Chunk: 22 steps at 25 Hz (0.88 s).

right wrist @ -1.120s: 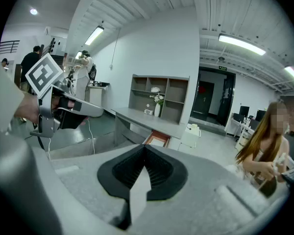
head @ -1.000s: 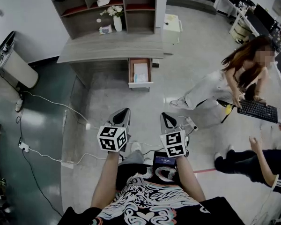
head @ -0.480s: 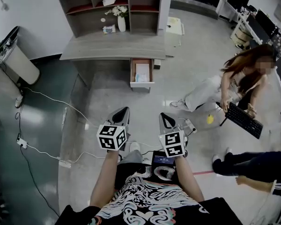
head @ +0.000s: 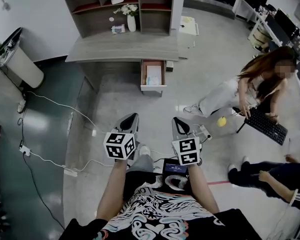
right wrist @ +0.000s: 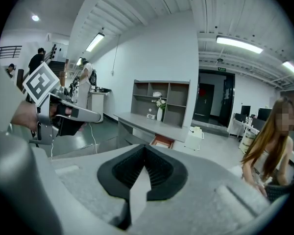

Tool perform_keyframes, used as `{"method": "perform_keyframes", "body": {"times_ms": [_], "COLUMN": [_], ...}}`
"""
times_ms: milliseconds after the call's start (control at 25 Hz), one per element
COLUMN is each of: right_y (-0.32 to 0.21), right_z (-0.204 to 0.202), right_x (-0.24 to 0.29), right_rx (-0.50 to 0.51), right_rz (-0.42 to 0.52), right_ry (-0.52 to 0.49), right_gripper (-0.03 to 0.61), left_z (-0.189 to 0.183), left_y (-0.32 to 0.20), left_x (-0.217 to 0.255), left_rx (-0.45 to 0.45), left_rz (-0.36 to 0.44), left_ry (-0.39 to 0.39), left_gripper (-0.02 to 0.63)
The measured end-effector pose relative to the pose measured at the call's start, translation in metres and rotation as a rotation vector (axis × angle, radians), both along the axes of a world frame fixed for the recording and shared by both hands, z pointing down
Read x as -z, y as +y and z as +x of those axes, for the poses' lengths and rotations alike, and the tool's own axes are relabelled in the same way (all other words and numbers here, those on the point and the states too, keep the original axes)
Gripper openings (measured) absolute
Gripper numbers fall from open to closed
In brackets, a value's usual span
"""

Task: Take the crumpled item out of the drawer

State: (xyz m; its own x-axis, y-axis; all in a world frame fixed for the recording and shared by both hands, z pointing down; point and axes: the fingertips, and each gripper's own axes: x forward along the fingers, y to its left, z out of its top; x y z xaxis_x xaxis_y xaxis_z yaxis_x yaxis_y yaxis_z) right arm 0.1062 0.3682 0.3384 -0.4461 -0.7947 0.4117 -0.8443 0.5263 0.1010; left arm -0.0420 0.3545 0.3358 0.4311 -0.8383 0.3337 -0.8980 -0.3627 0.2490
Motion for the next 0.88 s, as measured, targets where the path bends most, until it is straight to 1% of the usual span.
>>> {"method": "perform_keyframes", "body": {"times_ms": [240, 440, 680, 880], "right_y": [-0.025, -0.064, -0.138, -0.216], "right_z": [-0.002, -0.004, -0.016, -0.031], "right_x": [-0.002, -0.010, -0.027, -0.037], "right_rx": [0.011, -0.002, -0.008, -0.036], "right_rz": [-0.002, -0.004, -0.030, -0.067], "right_ry": [0.000, -0.004, 0.021, 0.035], "right_gripper": [0.005, 0.005, 0.006, 0.006], "left_z": [-0.004, -0.012, -0.028, -0.047], "left_y": [-0.027, -0.064, -0.141, -0.228], "left_x": [0.004, -0.004, -0.020, -0.029], "left_rx": [0.016, 0.017, 0.024, 0.007], "left_rz": [0.014, 0.012, -0.006, -0.038], "left_ry": [0.008, 0.010, 0.042, 0.055], "left_gripper": [-0.002, 0.000, 0.000, 0.000]}}
